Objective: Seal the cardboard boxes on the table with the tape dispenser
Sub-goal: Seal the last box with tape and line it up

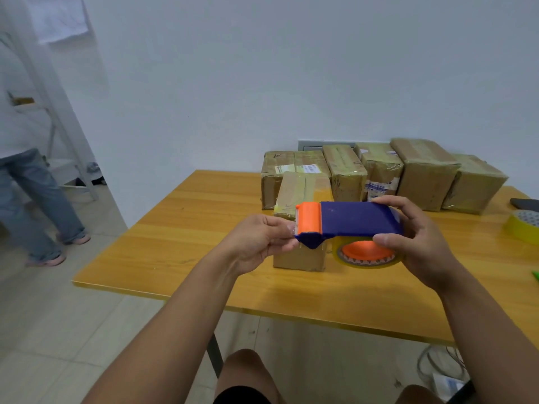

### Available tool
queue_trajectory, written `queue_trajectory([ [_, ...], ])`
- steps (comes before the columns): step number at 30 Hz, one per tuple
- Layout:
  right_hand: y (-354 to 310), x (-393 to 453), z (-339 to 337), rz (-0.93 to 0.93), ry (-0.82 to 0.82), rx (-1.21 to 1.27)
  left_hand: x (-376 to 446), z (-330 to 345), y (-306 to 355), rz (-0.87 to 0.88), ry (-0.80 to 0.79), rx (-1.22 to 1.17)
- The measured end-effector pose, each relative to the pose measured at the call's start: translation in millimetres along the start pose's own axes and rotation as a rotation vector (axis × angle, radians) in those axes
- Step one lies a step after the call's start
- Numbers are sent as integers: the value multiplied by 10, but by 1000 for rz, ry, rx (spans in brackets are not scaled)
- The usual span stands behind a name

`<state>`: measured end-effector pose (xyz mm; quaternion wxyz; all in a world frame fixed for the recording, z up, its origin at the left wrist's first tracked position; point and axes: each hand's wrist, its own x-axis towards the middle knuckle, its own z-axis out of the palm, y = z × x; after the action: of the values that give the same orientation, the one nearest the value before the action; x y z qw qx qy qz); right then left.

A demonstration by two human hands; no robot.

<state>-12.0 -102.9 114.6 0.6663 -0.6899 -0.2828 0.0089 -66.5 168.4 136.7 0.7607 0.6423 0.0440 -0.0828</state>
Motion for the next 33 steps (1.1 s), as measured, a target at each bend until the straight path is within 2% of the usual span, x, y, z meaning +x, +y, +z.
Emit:
queue_trajectory([
  [4,-98,68,-154,-42,91,-59,47,-256,130,114,167,182],
  [7,-152,138,-226,-59,130,-136,86,-370,164,228,232,344],
  [13,-199,289,-150,-95,185,-190,230,-285,128,401,423,425],
  [18,-301,387,-213,-106,217,-217,328,-252,218,383,388,343],
  [23,-362,450,-265,-100,178,-228,421,-195,218,382,419,458],
  [28,-322,487,-319,-61,184,-263,511,-205,216,330,443,437],
  [33,-293,549,-337,-19,184,-319,609,-226,181,307,497,563],
])
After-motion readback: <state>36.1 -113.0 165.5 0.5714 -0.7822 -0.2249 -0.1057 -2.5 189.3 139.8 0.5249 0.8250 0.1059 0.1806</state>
